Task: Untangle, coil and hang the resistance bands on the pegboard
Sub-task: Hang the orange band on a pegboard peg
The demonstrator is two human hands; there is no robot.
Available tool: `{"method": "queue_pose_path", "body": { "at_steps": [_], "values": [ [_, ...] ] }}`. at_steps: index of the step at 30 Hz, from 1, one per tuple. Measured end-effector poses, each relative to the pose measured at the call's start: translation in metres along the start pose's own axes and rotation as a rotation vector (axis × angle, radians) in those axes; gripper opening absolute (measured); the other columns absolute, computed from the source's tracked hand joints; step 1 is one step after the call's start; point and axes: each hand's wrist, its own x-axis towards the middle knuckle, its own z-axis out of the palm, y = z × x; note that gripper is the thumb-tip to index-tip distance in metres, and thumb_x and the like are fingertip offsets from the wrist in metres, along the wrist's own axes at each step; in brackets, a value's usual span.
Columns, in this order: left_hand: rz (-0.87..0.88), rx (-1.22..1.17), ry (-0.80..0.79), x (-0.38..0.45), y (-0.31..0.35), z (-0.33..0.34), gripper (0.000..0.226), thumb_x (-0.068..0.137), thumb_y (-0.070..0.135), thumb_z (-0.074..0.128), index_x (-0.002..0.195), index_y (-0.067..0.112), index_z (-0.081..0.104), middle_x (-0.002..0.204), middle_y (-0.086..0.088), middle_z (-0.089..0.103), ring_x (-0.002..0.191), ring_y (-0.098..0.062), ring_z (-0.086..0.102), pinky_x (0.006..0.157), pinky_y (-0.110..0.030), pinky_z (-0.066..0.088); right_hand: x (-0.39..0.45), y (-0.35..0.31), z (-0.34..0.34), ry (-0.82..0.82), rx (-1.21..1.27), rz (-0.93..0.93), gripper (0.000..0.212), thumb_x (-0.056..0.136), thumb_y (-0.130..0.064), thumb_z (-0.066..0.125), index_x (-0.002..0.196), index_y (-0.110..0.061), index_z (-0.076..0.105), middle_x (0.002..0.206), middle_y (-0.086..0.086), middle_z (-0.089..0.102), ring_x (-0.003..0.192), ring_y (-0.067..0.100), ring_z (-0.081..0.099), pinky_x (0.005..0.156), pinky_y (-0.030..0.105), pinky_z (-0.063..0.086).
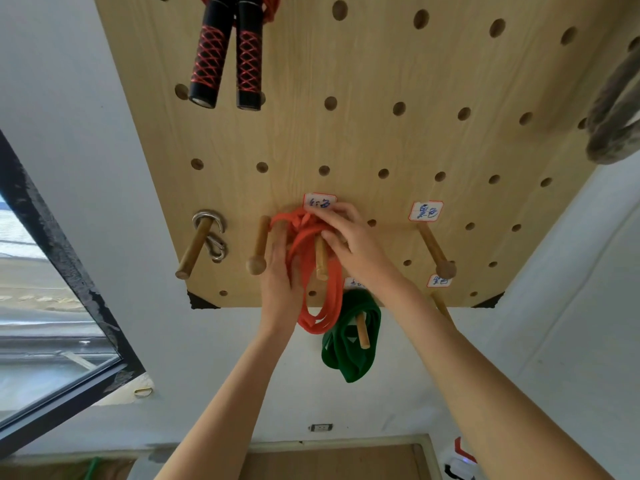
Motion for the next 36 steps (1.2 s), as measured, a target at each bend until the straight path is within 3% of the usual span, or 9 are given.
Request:
{"method": "queue_pose_path", "body": {
  "at_steps": [5,9,12,17,19,22,27,32,36],
  "values": [
    [-0.036,-0.002,0.002,0.010,0.010,0.005,0.049,0.090,0.033,0.041,0.139,0.035,0.034,0.139,0.001,0.038,0.126,-0.010,0.039,0.101,-0.026,0.040,-0.002,0.006,-0.003,0.046,-0.167,0.009,0.039,0.096,-0.019,0.047,0.134,-0.025,0.043,0.117,-0.002,0.044,0.098,0.013,0.052,0.086,0.024,0.044],
    [-0.068,0.100,-0.064,0.008,0.005,-0.001,0.054,0.095,0.008,0.041,0.145,0.027,0.029,0.145,-0.012,0.032,0.130,-0.026,0.040,0.101,-0.031,0.039,-0.010,0.008,0.009,0.151,-0.152,0.051,0.034,0.097,-0.028,0.046,0.130,-0.021,0.048,0.122,0.003,0.055,0.101,0.018,0.057,0.083,0.032,0.049],
    [-0.031,0.155,-0.091,0.004,0.002,-0.008,0.054,0.095,0.015,0.041,0.145,0.030,0.026,0.143,-0.013,0.036,0.130,-0.032,0.040,0.097,-0.042,0.045,-0.009,0.008,0.011,0.187,-0.124,0.037,0.034,0.096,-0.031,0.048,0.128,-0.022,0.049,0.117,-0.004,0.057,0.094,0.008,0.057,0.080,0.024,0.048],
    [0.014,0.025,-0.107,0.017,0.017,-0.004,0.051,0.089,0.032,0.040,0.140,0.037,0.035,0.118,0.002,0.055,0.104,-0.002,0.054,0.087,-0.013,0.046,-0.016,0.007,0.010,0.217,0.028,0.095,0.040,0.094,-0.039,0.048,0.131,-0.024,0.043,0.098,-0.025,0.052,0.076,-0.003,0.056,0.070,0.021,0.051],
    [0.018,0.060,-0.137,0.011,0.014,-0.005,0.053,0.091,0.026,0.042,0.142,0.035,0.031,0.124,-0.007,0.052,0.103,-0.009,0.056,0.086,-0.024,0.050,-0.017,0.006,0.012,0.209,-0.023,0.086,0.042,0.094,-0.036,0.048,0.134,-0.025,0.040,0.109,-0.016,0.056,0.075,-0.001,0.053,0.071,0.021,0.050],
    [0.025,0.094,-0.156,0.011,0.012,-0.007,0.053,0.092,0.026,0.036,0.142,0.039,0.027,0.117,0.000,0.052,0.091,0.003,0.054,0.075,-0.011,0.045,-0.017,0.011,0.012,0.259,-0.058,0.114,0.039,0.094,-0.034,0.050,0.129,-0.020,0.045,0.118,0.000,0.051,0.088,0.007,0.051,0.076,0.023,0.046],
    [0.078,-0.083,-0.244,0.017,0.015,-0.007,0.056,0.094,-0.006,0.036,0.144,0.020,0.030,0.124,0.016,0.051,0.114,0.006,0.051,0.103,-0.024,0.040,-0.016,0.009,0.010,0.281,0.062,0.067,0.033,0.092,-0.034,0.054,0.123,-0.022,0.051,0.112,-0.009,0.055,0.099,0.000,0.053,0.087,0.014,0.041],
    [0.047,0.018,-0.336,0.013,-0.001,-0.008,0.051,0.097,0.007,0.039,0.145,0.019,0.027,0.127,-0.007,0.054,0.108,-0.016,0.058,0.092,-0.029,0.049,-0.023,0.013,0.021,0.251,0.109,0.172,0.030,0.093,-0.031,0.052,0.122,-0.023,0.046,0.100,-0.015,0.058,0.086,-0.009,0.057,0.074,0.008,0.046],
    [0.022,0.149,-0.292,-0.015,-0.029,-0.014,0.027,0.095,0.018,0.047,0.120,0.008,0.046,0.100,0.007,0.055,0.089,-0.010,0.057,0.079,-0.020,0.049,-0.036,0.023,0.027,0.218,0.139,0.242,0.035,0.089,-0.032,0.057,0.120,-0.016,0.050,0.105,-0.002,0.064,0.091,0.009,0.062,0.080,0.016,0.049]
  ]
}}
